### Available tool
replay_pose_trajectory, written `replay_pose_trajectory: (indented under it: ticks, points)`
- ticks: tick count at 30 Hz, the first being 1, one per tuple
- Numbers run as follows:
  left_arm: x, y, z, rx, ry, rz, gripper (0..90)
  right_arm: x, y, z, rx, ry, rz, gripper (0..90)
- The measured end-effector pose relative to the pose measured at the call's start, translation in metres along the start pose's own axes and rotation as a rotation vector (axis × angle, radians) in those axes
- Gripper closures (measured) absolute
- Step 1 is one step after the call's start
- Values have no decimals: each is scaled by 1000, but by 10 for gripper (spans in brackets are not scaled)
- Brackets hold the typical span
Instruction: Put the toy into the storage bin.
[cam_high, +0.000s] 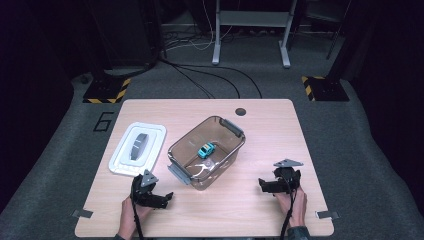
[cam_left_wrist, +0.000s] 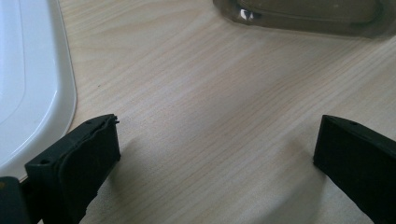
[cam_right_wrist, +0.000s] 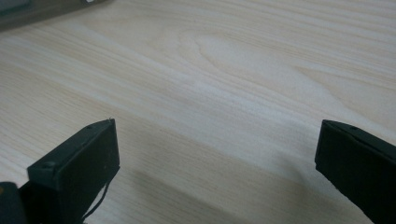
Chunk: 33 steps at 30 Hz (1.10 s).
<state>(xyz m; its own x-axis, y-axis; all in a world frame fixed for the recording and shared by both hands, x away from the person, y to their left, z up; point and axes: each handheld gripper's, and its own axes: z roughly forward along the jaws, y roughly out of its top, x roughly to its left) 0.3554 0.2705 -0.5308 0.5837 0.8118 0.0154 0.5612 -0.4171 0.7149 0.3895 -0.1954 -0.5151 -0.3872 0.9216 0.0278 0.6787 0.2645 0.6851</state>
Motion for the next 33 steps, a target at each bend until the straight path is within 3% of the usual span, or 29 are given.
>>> replay_pose_trajectory:
  ticks: [5,10,20,26,33]
  points:
    - [1,0,-1,10,-3,11,0,2,-7,5,24,-46,-4,0]
    - [0,0,-2,10,2,6,0,1,-11,5,-12,-42,14,0]
    - [3,-3,-8,-21,15,-15,0,1,-15,5,-43,-44,6,0]
    - [18,3,-21,-33,41,-27,0,1,-15,5,-40,-44,6,0]
    - [43,11,-33,-58,58,-74,0,1,-15,5,-41,-46,7,0]
